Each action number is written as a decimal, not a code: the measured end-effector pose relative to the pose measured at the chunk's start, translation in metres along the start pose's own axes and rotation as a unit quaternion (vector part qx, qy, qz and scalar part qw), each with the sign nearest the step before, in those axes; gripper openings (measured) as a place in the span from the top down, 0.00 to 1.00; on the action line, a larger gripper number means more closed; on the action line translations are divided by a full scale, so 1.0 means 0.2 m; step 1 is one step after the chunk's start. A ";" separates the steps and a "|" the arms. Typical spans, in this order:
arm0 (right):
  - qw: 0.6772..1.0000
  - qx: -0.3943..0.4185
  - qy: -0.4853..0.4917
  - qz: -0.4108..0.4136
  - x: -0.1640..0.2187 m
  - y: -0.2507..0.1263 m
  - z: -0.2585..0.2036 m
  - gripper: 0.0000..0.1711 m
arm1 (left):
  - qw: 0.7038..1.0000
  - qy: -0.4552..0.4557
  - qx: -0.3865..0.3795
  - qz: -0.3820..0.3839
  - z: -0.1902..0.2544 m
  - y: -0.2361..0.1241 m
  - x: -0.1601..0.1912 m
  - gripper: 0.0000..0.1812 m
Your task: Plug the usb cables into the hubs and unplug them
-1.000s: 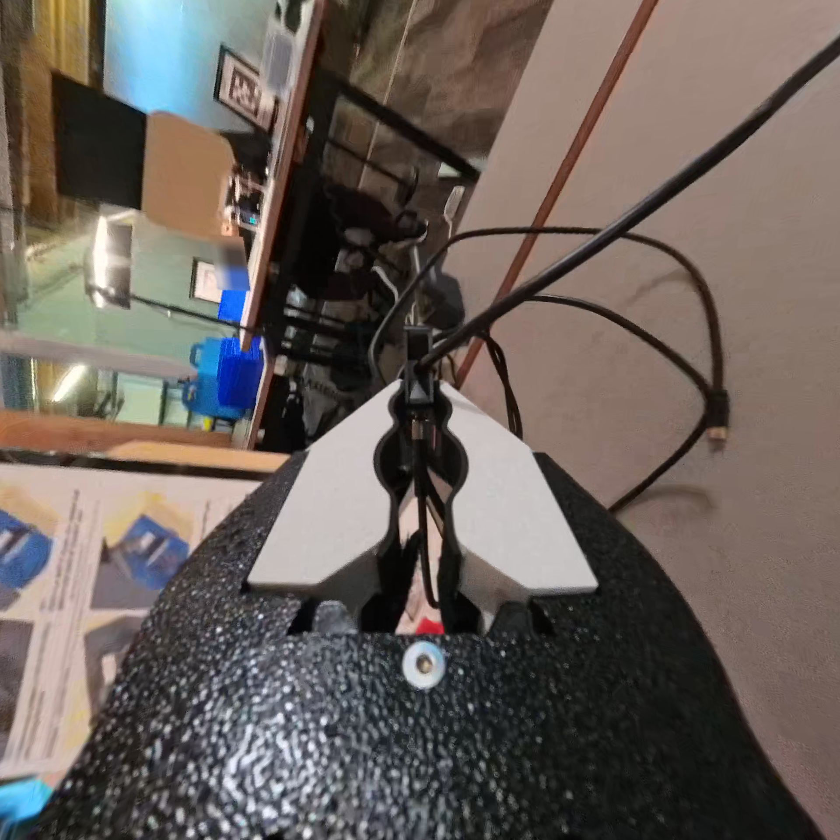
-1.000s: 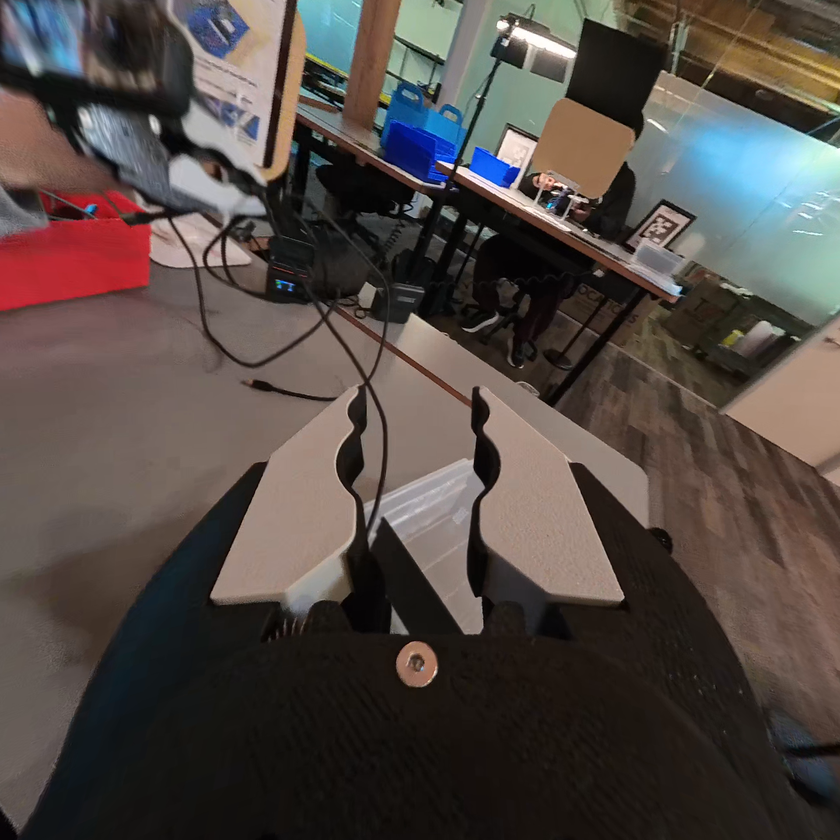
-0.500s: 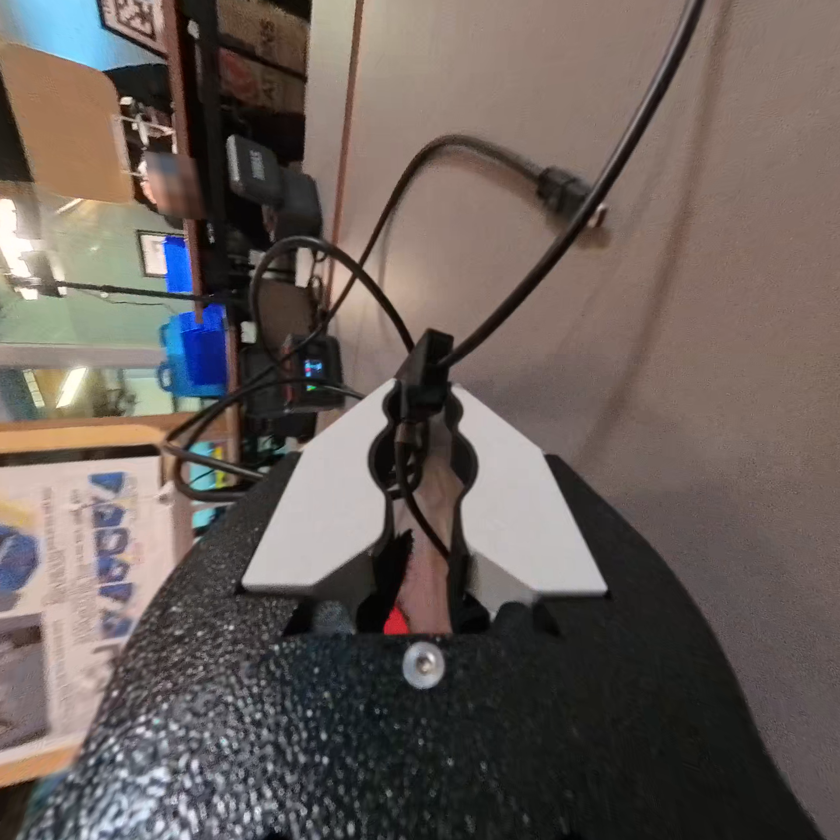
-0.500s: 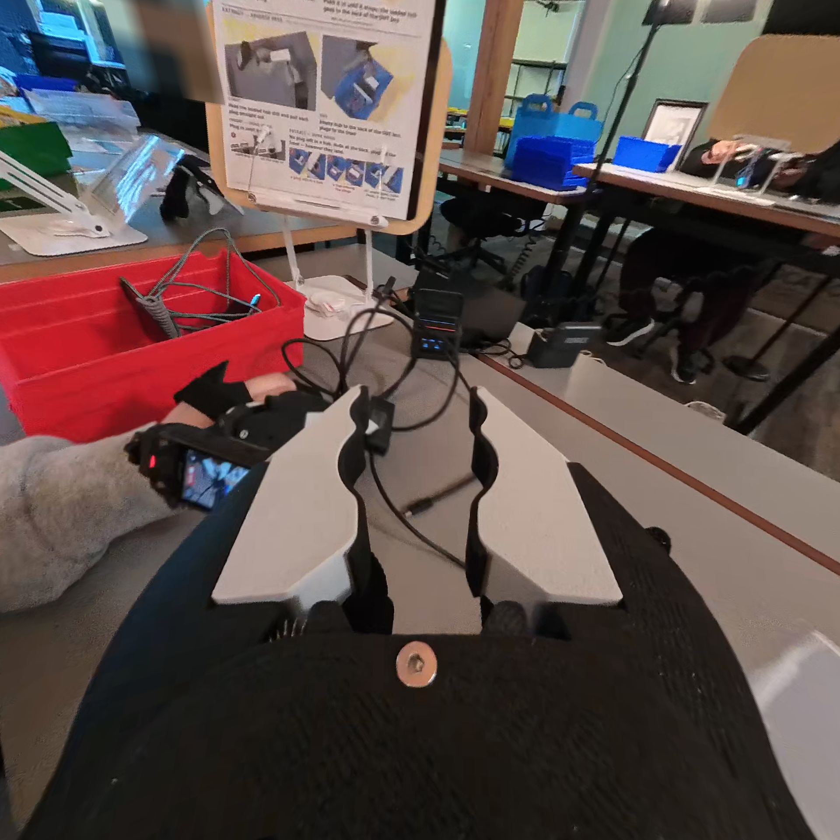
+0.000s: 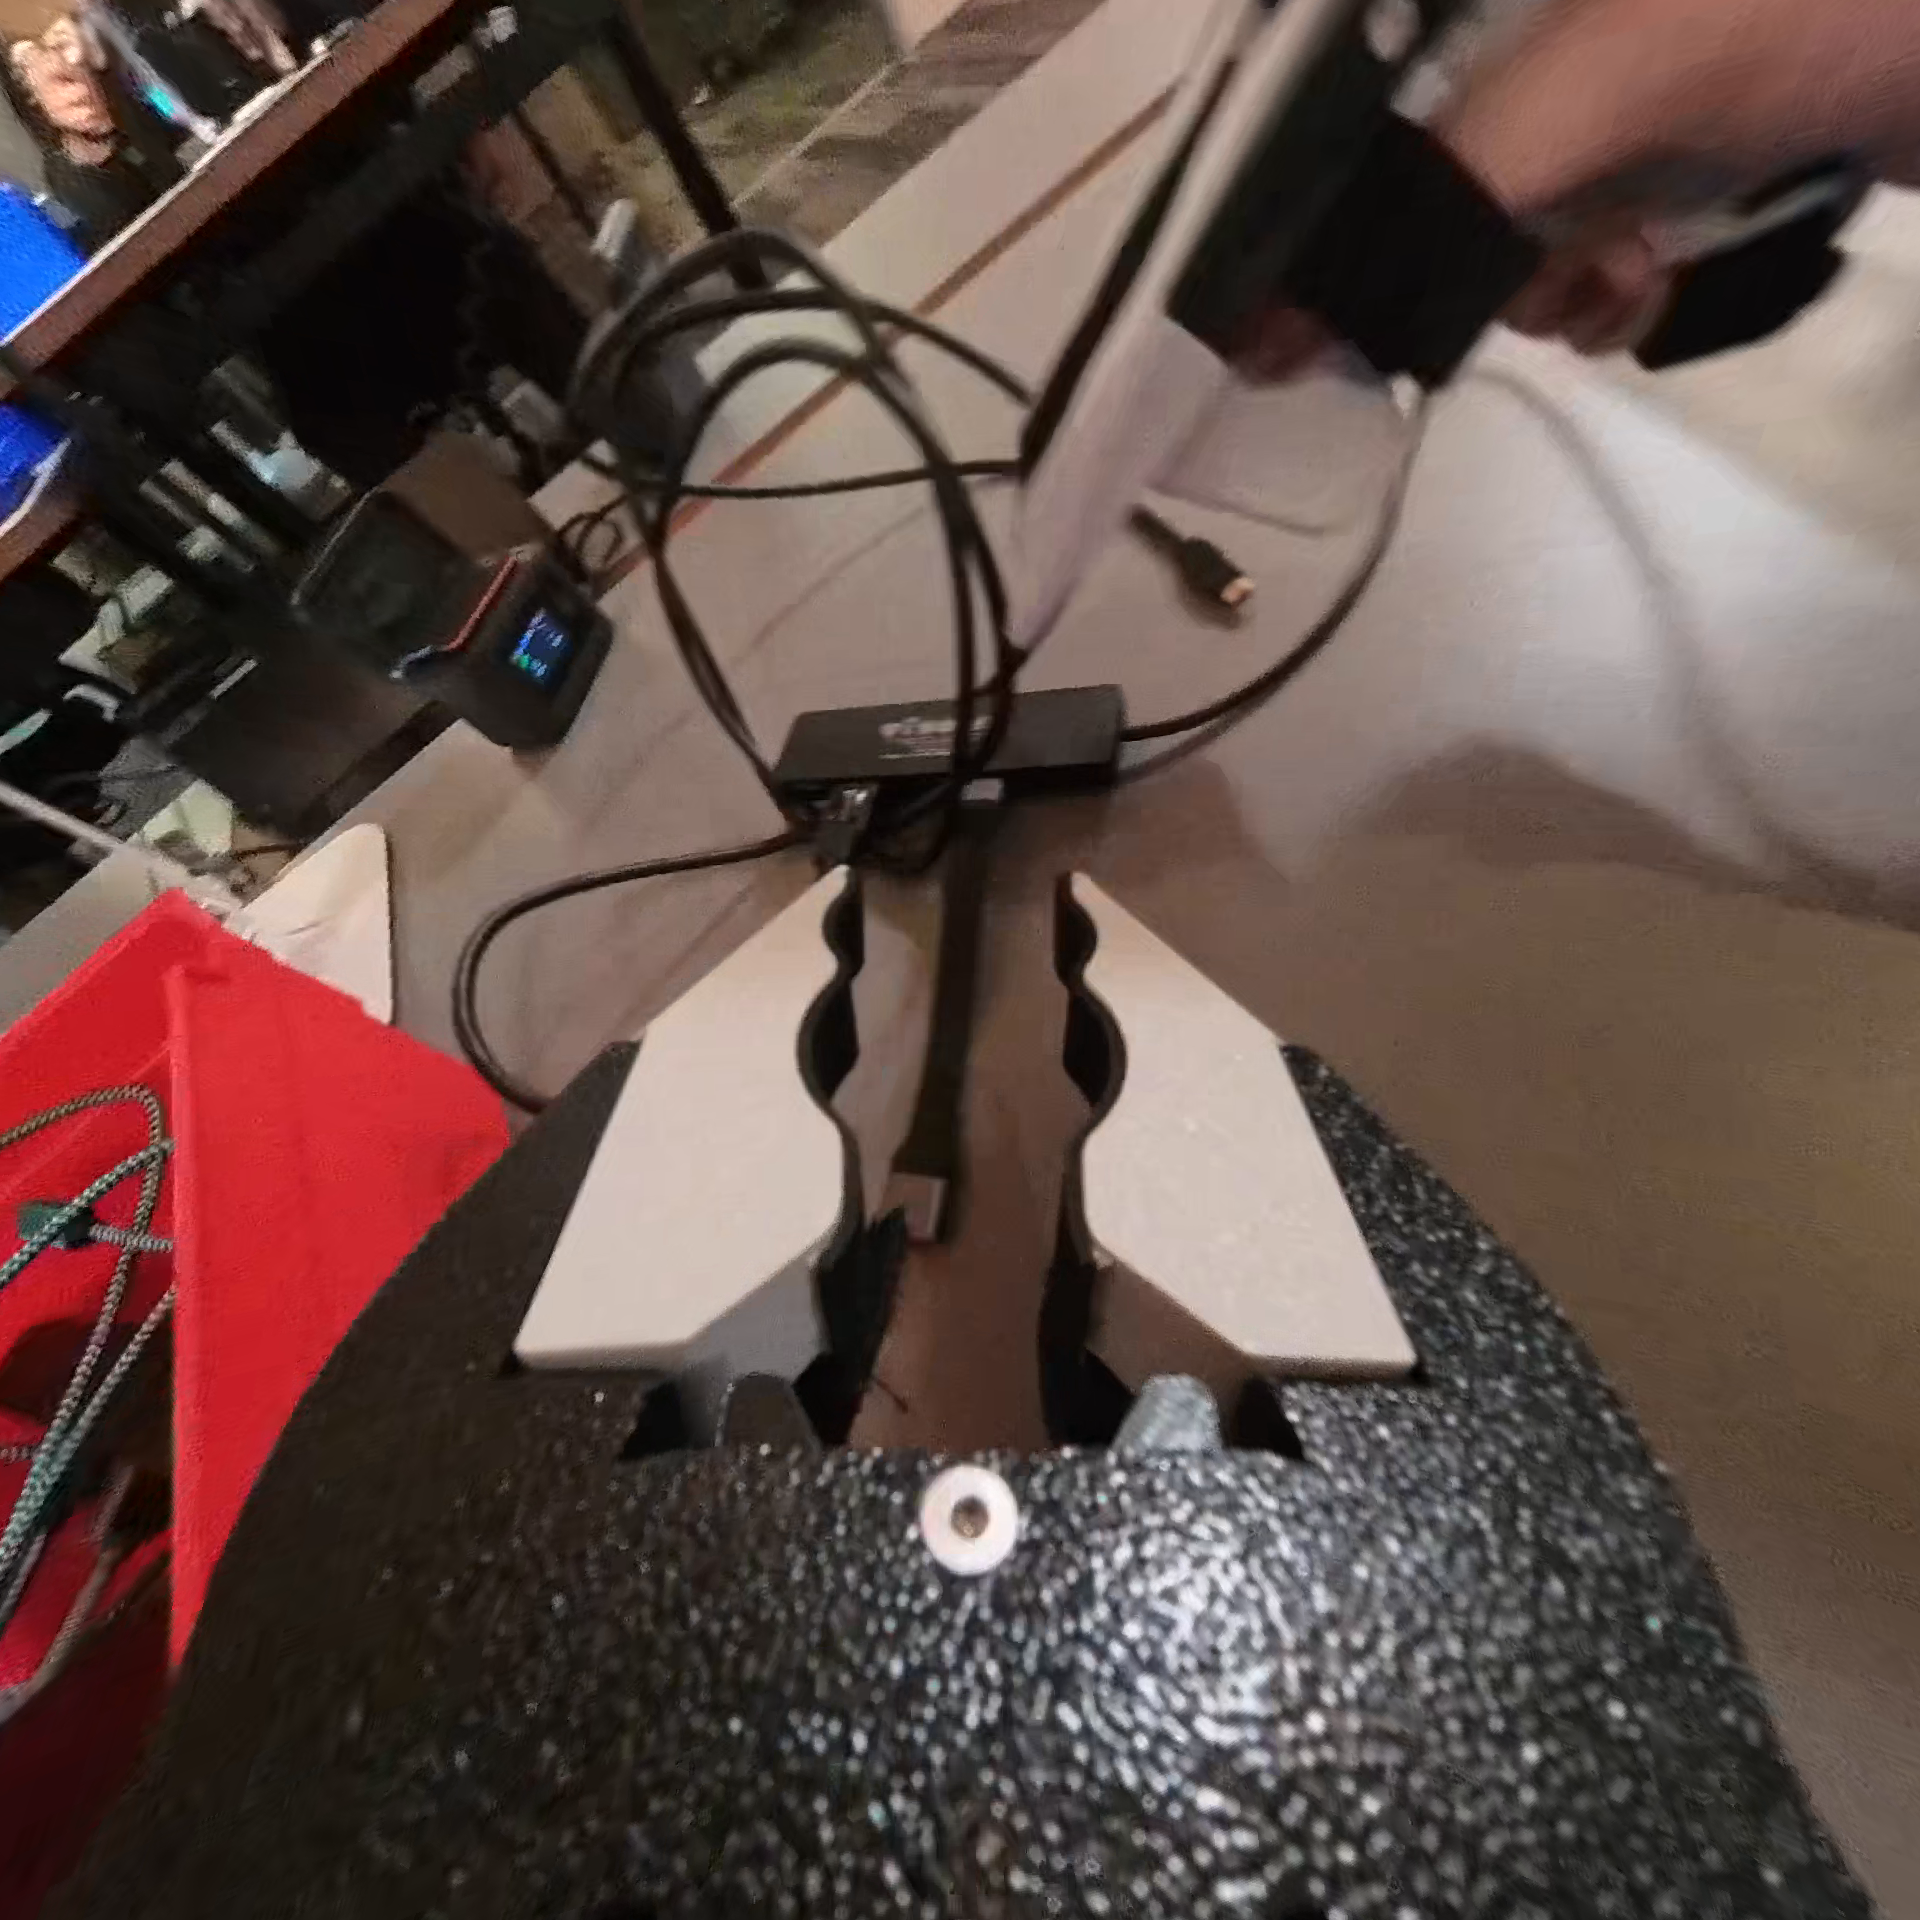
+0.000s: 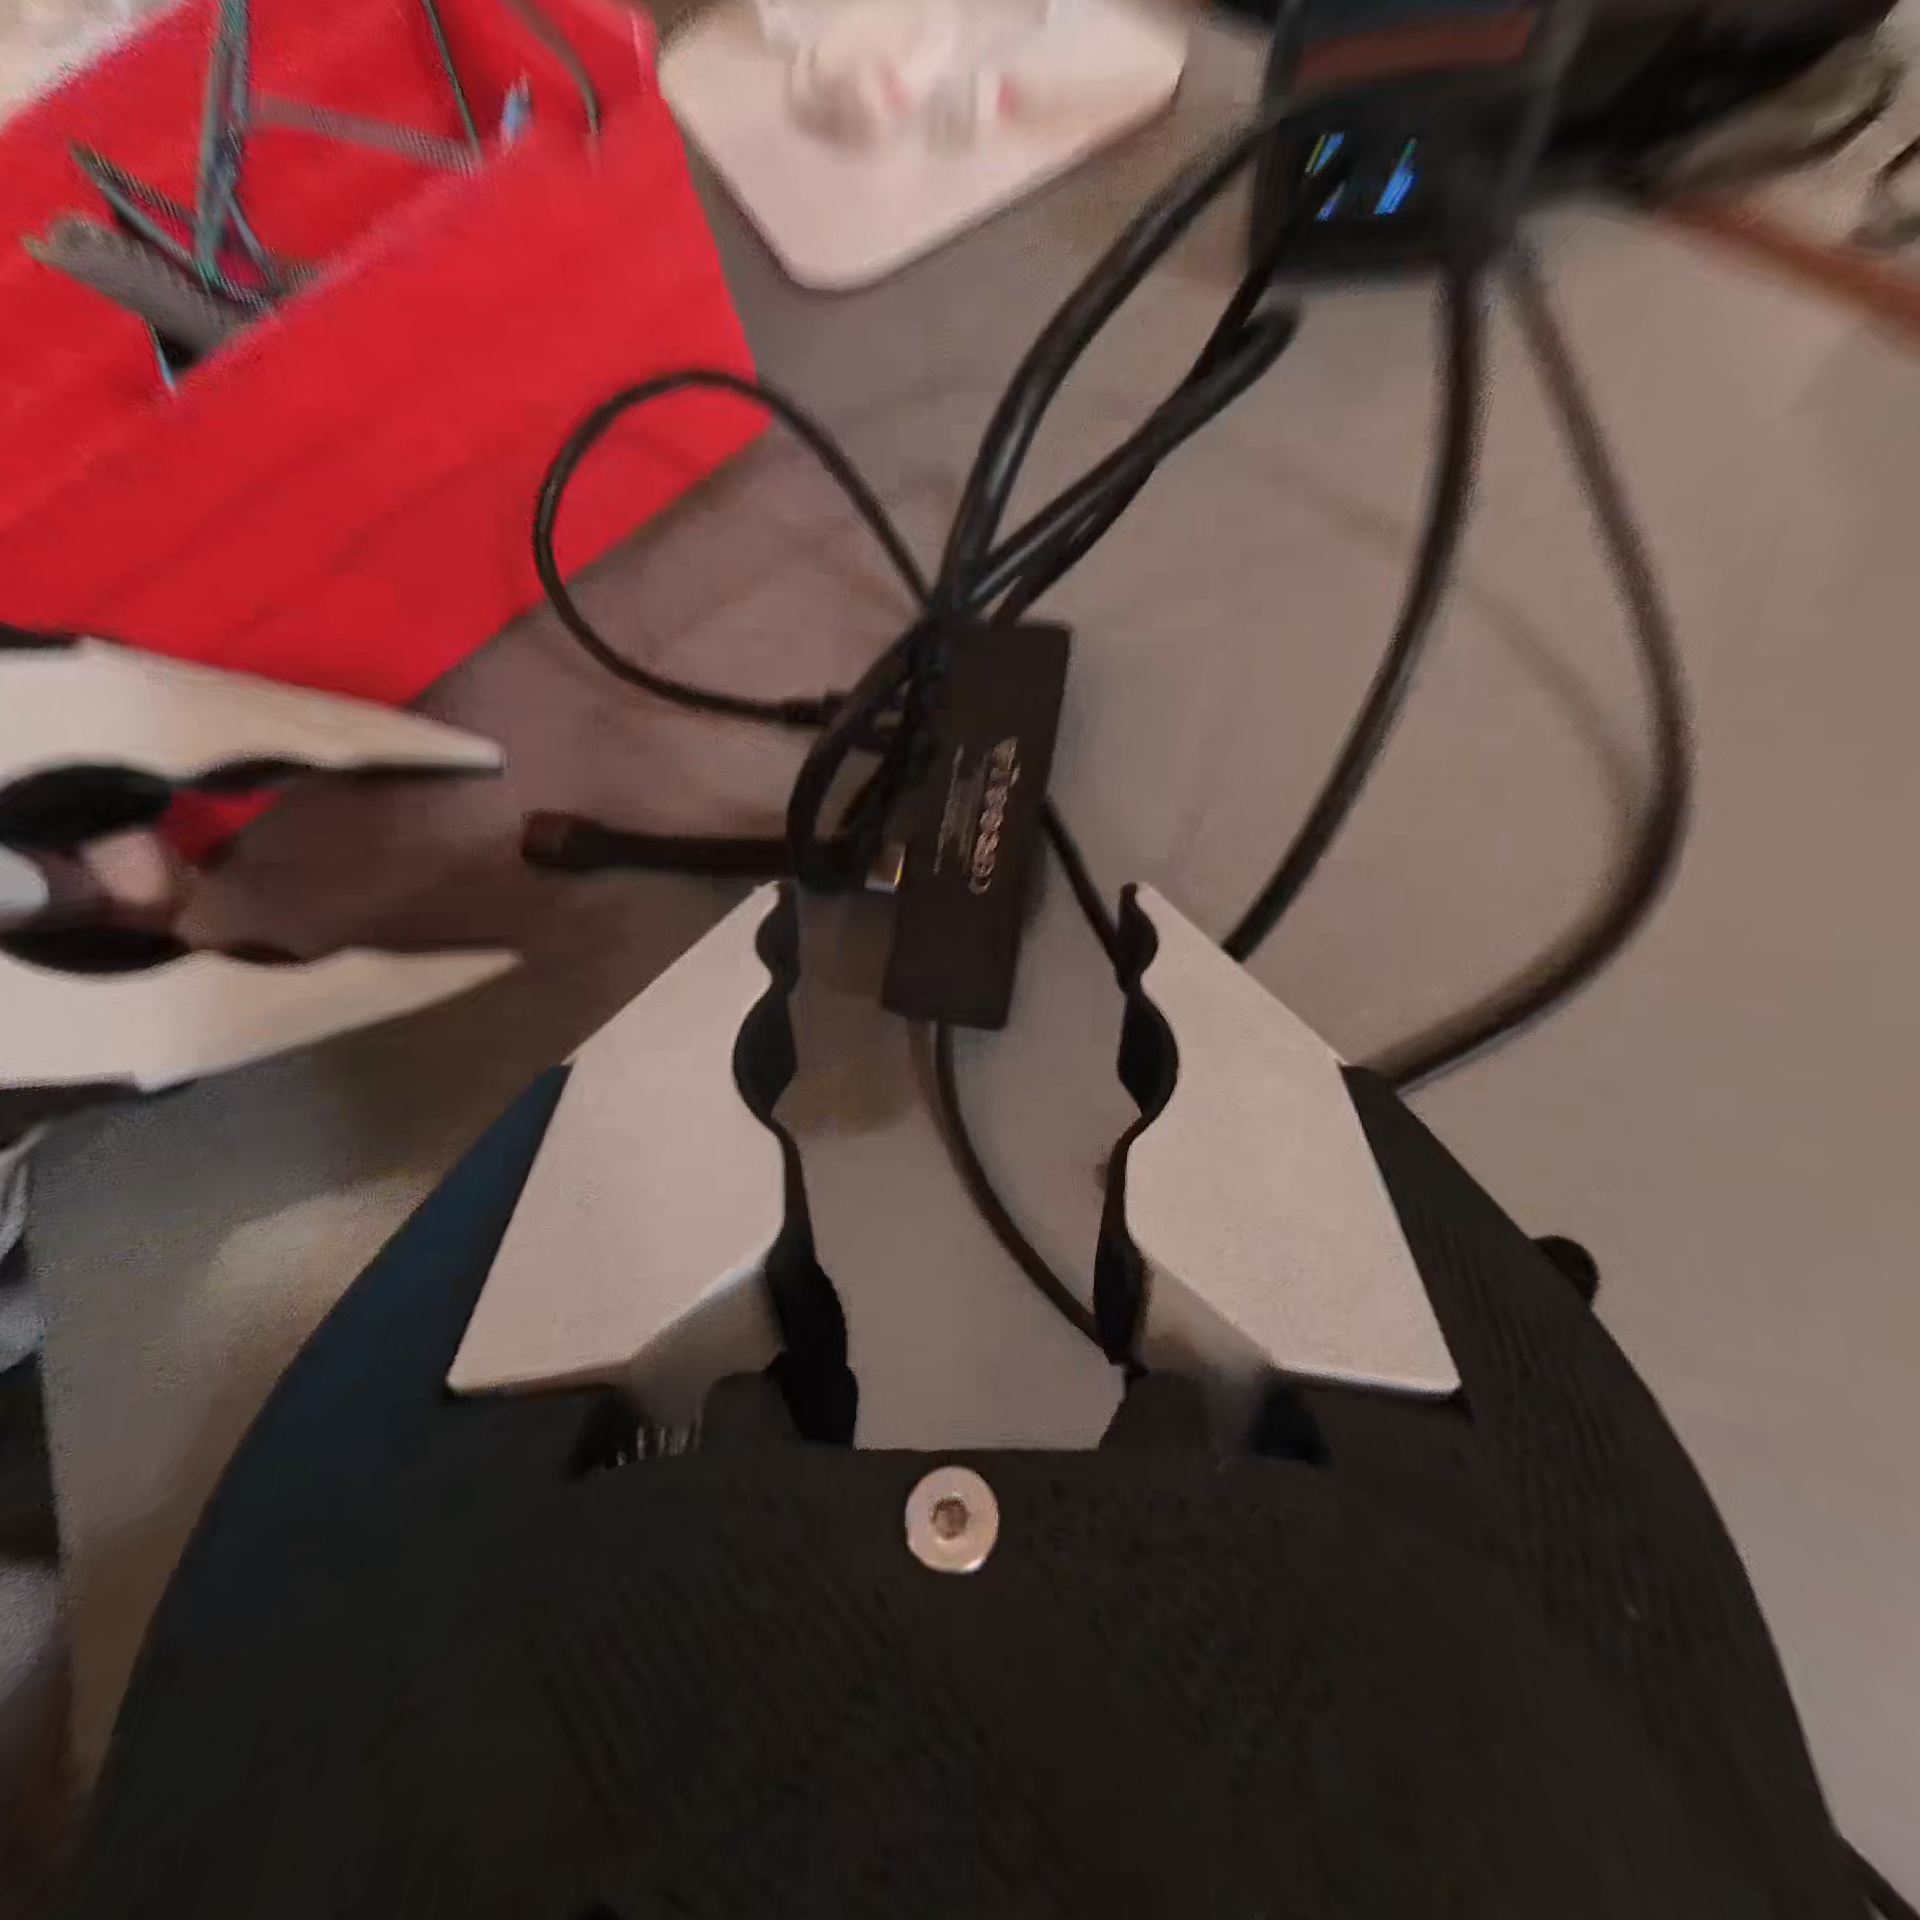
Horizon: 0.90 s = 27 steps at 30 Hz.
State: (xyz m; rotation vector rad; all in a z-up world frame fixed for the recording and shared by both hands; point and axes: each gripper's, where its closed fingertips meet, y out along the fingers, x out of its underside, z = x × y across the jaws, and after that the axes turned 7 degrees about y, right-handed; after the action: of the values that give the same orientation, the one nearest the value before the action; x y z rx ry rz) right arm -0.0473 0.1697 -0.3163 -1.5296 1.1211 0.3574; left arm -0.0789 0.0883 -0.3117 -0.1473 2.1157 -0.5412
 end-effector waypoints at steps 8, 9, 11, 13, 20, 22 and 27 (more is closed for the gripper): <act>0.994 0.033 -0.071 -0.070 0.19 0.22 0.03 0.60 | 0.994 -0.112 -0.010 0.013 -0.23 0.16 0.02 0.84; 0.994 0.034 -0.075 -0.069 0.19 0.22 0.03 0.62 | 0.992 -0.124 -0.007 0.018 -0.25 0.18 0.01 0.85; 0.993 0.047 -0.085 -0.068 0.19 0.23 0.05 0.67 | 0.990 -0.140 0.004 0.027 -0.29 0.21 -0.02 0.87; 0.991 0.048 -0.105 -0.067 0.19 0.22 0.06 0.71 | 0.988 -0.147 0.018 0.036 -0.32 0.24 -0.04 0.90; 0.938 0.082 -0.336 -0.011 0.14 0.13 0.04 0.79 | 0.967 -0.085 0.240 0.016 -0.15 0.35 -0.13 0.75; 0.912 0.092 -0.399 0.023 0.12 0.09 0.01 0.79 | 0.963 -0.010 0.266 -0.042 -0.10 0.38 -0.06 0.77; 0.870 0.117 -0.472 0.075 0.06 0.01 -0.04 0.82 | 0.928 0.034 0.359 -0.094 -0.03 0.39 -0.07 0.80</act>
State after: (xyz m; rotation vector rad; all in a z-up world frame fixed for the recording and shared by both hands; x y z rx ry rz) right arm -0.0451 0.1584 -0.3235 -0.8463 0.4606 0.9204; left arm -0.0673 0.1643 -0.3319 0.0911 1.8454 -1.4106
